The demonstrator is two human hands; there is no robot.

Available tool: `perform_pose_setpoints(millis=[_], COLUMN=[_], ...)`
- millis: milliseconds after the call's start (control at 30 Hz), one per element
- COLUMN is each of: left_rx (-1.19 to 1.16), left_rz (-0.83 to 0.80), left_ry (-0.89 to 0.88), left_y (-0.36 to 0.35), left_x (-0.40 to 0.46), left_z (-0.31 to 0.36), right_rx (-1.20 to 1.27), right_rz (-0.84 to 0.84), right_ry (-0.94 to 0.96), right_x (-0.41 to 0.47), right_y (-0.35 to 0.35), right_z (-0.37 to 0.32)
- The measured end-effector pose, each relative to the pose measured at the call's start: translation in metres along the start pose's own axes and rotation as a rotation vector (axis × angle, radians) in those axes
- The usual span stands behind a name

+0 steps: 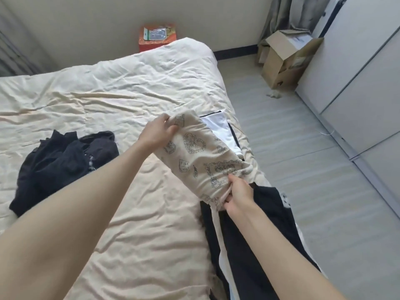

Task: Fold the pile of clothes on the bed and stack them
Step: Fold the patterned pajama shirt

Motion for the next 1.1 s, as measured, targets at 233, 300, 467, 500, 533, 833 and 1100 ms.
perform_pose_setpoints(millis=[233,300,467,500,533,833,1100], left_rx=[0.133,0.096,0.383,0.432,0.463,0.457,0.268], left_rz=[0.079,0.176,-0.224,-0.317,-0.368,-0.326,-0.227], left_ry=[-0.183,-0.212,-0.264,-0.288,-0.31,-0.386,0.025], left_y=[-0.04,-0.055,-0.145,-0.165,-0.179,-0.193,-0.184], left_x=[0.118,0.14,0.144,0.137,0.132,0.115,-0.017], left_z=[0.04,0.047,0.035,0.029,0.024,0.004,-0.149], right_rx=[0.223,0.284,0.122,-0.051,-0.259,-1.875,-1.955], right_rz=[0.077,0.071,0.056,0.102,0.182,-0.203,-0.282], right_ry=[0.019,0.036,-0.131,-0.081,0.041,0.736,0.771], right_x=[0.088,0.113,0.148,0.149,0.15,0.165,0.129], right_y=[-0.042,-0.053,-0.054,-0.049,-0.046,-0.06,-0.09], right_z=[-0.015,-0.021,-0.014,-0.015,-0.018,-0.036,0.011])
Point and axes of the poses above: each hand's wrist, its own x-axis towards the middle knuckle, its own y-axis out of the back of the hand, z = x × y, the point moved 3 cm from there along x, towards the middle knuckle, and after that the axes turned 9 degrees about x, right-handed, at the moved point
